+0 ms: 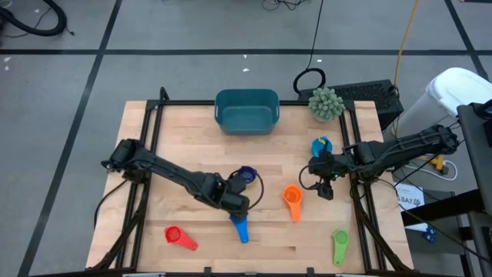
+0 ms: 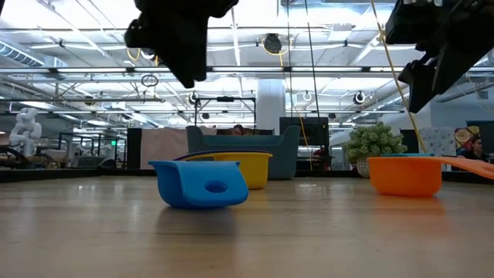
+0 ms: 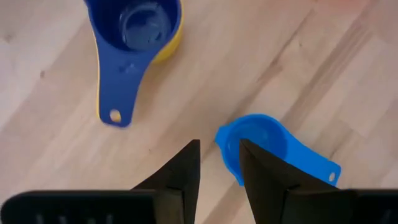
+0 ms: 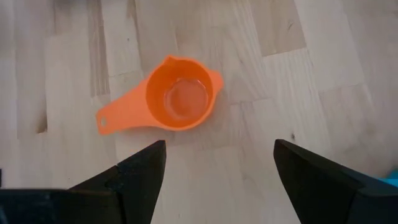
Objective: Nest measuring cups in basket
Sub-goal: Stack the orange measuring cup on top of dark blue measuring cup
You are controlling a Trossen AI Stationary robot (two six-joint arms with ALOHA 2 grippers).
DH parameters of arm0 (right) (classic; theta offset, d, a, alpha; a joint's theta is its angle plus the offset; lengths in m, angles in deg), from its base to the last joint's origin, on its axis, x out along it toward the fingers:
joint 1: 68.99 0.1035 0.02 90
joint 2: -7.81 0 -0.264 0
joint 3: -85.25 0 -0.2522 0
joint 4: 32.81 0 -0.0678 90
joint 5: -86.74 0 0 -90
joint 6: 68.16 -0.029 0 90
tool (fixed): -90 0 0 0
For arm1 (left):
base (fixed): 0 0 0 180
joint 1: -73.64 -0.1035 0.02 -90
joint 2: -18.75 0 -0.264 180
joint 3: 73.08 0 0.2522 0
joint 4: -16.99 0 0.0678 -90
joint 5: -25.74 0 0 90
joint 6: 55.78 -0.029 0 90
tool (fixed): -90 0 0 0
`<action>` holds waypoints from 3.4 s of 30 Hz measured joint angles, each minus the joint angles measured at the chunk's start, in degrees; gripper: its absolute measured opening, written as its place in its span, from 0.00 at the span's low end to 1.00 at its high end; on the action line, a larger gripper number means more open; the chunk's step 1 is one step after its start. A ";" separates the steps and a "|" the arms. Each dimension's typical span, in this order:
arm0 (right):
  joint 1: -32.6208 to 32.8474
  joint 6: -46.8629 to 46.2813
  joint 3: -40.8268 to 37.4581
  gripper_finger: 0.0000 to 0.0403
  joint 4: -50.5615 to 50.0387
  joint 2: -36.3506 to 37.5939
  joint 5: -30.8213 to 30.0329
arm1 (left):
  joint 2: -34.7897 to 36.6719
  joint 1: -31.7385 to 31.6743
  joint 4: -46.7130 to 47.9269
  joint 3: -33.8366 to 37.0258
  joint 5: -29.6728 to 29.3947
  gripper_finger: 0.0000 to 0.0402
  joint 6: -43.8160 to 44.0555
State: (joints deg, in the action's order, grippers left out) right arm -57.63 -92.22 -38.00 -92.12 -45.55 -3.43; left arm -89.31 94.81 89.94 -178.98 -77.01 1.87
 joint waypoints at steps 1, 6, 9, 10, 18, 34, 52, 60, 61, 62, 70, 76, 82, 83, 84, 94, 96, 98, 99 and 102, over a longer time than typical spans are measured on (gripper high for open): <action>0.00 -0.64 0.00 0.71 0.05 -0.27 -0.01 | -0.17 0.28 0.09 0.00 -0.06 0.28 0.94; 0.03 -3.16 -0.01 0.71 0.24 -4.85 0.29 | -0.54 0.84 1.70 0.00 -0.36 0.28 2.42; 0.64 -2.26 -0.06 0.71 0.64 -9.06 0.36 | -0.54 0.70 1.65 0.00 -1.03 0.28 0.66; 0.77 -1.72 -0.08 0.71 1.16 -10.21 0.36 | -0.52 0.63 1.59 0.00 -1.47 0.28 -0.17; 1.16 2.48 -0.08 0.71 7.01 -13.08 0.64 | -0.32 -1.97 -1.18 0.00 -3.92 0.28 -7.15; 4.42 27.76 2.83 0.71 16.54 -18.03 0.21 | -0.24 -3.18 4.36 0.00 -3.79 0.28 -20.13; -3.17 32.43 12.01 0.71 4.84 -26.32 -1.54 | 0.89 -2.54 8.73 0.00 -5.38 0.28 -20.09; 1.24 34.85 15.51 0.71 4.20 -31.77 -1.07 | 0.88 -2.01 12.32 0.00 -6.67 0.28 -19.13; 1.49 34.87 15.51 0.71 4.17 -32.76 -1.05 | 0.88 -1.90 12.74 0.00 -6.85 0.28 -19.11; 1.65 34.87 15.51 0.71 4.08 -33.71 -1.00 | 0.88 -1.85 13.01 0.00 -6.91 0.28 -19.09; 1.77 35.29 15.49 0.71 5.89 -37.99 -1.02 | 0.88 -0.79 14.08 0.00 -7.66 0.28 -18.17; 1.44 35.32 15.48 0.67 6.96 -40.25 -0.41 | 0.88 -0.21 14.20 0.00 -8.38 0.28 -17.88; 1.40 35.55 15.46 0.52 6.65 -41.64 0.37 | 0.88 0.04 14.24 0.00 -8.40 0.28 -17.69; 1.40 35.61 15.46 0.48 6.67 -41.66 0.33 | 0.88 0.05 14.23 0.00 -8.40 0.28 -17.69; 1.40 35.69 15.45 0.44 6.66 -41.65 0.33 | 0.88 0.05 14.25 0.00 -8.40 0.28 -17.69; 0.34 32.10 15.44 0.02 5.58 -41.40 -0.81 | 0.85 0.07 14.25 0.00 -8.97 0.28 -17.39; -0.63 29.64 15.46 0.01 5.35 -41.20 -1.16 | 0.85 0.07 14.25 0.00 -8.97 0.28 -17.35; -1.82 25.92 15.91 0.01 5.04 -40.88 -2.10 | 0.85 0.07 14.29 0.00 -8.97 0.28 -17.25; -2.47 23.98 16.69 0.01 4.72 -40.88 -2.71 | 0.85 0.07 14.29 0.00 -8.99 0.28 -17.25; -4.17 19.59 20.36 0.00 4.26 -40.71 -2.96 | 0.85 0.07 14.44 0.00 -9.43 0.28 -17.26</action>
State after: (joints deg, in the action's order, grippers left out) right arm -61.80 -72.64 -17.64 -87.85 -86.27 -6.38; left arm -88.45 94.88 104.38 -178.98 -86.44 -15.39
